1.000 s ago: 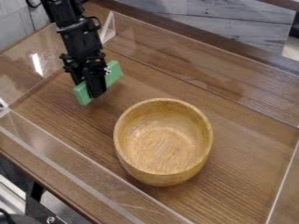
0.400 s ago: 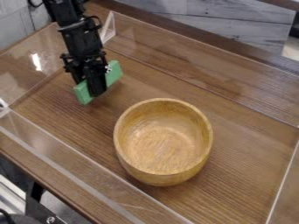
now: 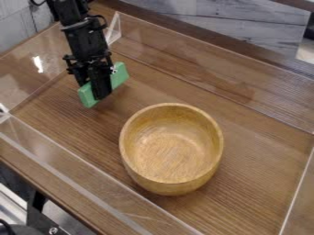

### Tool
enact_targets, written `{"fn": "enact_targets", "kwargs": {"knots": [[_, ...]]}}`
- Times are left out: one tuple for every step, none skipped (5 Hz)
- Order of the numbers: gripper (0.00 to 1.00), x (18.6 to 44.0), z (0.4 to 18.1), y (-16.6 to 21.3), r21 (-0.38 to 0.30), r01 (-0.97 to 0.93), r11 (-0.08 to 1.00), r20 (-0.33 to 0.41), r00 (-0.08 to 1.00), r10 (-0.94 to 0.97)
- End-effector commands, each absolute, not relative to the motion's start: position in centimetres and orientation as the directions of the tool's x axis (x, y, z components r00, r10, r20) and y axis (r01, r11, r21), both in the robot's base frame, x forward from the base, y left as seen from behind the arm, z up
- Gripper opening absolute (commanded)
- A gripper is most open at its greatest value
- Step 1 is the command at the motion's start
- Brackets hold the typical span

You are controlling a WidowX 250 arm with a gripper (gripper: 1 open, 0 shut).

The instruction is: Remove the green block from inside the brown bowl and put it on the table

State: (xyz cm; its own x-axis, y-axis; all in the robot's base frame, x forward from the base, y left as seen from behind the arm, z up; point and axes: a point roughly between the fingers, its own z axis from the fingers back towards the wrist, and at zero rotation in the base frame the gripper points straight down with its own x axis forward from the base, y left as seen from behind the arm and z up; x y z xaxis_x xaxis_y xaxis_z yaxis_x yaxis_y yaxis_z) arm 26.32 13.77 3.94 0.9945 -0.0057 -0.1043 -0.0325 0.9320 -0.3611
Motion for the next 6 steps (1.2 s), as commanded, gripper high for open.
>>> {"fn": "enact_targets", "kwargs": {"knots": [[0.0,27.34,5.33,14.55,-0.334,-0.022,0.942,-0.066,0.998,0.0],[0.0,27.42,5.38,14.57,-0.336,-0.027,0.941,-0.075,0.997,0.002],[0.0,27.5,5.39,14.61,-0.339,-0.033,0.94,-0.084,0.996,0.005],[0.0,27.55,5.47,14.64,-0.342,-0.038,0.939,-0.094,0.996,0.007],[0.0,27.6,5.51,14.68,-0.344,-0.043,0.938,-0.102,0.995,0.009],[0.0,27.64,5.58,14.72,-0.346,-0.048,0.937,-0.111,0.994,0.01]]}}
